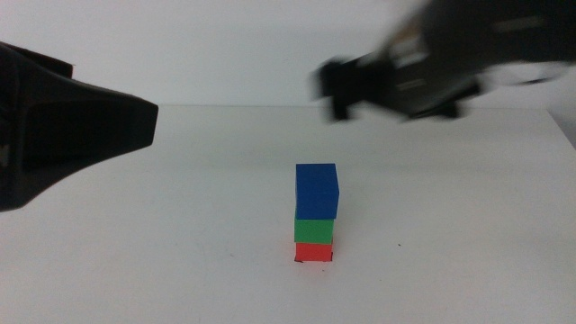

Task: Stack red cubes first, then green, then blue cubes in a specific spot.

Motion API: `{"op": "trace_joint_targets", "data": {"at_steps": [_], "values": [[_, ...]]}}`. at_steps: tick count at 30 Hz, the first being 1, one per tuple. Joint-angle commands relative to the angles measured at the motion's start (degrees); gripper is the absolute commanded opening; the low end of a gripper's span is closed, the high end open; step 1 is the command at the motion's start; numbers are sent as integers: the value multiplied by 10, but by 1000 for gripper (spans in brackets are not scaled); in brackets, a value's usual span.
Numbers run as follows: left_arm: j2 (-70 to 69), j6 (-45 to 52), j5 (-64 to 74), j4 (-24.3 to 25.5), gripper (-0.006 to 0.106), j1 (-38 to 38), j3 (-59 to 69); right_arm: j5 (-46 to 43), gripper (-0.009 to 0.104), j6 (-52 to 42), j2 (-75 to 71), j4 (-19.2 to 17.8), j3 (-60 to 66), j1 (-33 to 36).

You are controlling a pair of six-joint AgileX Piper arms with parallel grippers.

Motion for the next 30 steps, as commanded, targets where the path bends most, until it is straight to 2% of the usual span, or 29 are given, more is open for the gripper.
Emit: {"op": "trace_joint_targets", "data": {"at_steps": [1, 4, 6, 8, 11, 12, 14, 19, 29, 30], "values": [[-1, -1, -9, 3, 94, -1, 1, -24, 93, -52, -98, -17, 64, -40], [-1, -1, -9, 3, 94, -1, 1, -93, 93, -127, -220, 13, 171, -125], [-1, -1, -9, 3, 94, -1, 1, -159, 93, -205, -297, 54, 244, -204], [-1, -1, -9, 3, 94, -1, 1, -236, 93, -321, -360, 106, 316, -280], [-1, -1, -9, 3, 94, -1, 1, -309, 93, -412, -416, 188, 387, -354], [-1, -1, -9, 3, 94, -1, 1, -321, 93, -419, -426, 198, 399, -362], [-1, -1, -9, 0, 94, -1, 1, -330, 93, -424, -437, 204, 410, -368], [-1, -1, -9, 2, 94, -1, 1, -332, 93, -424, -439, 188, 408, -368], [-1, -1, -9, 14, 94, -1, 1, -335, 93, -424, -439, 188, 408, -368], [-1, -1, -9, 34, 94, -1, 1, -335, 93, -424, -439, 188, 408, -368]]}}
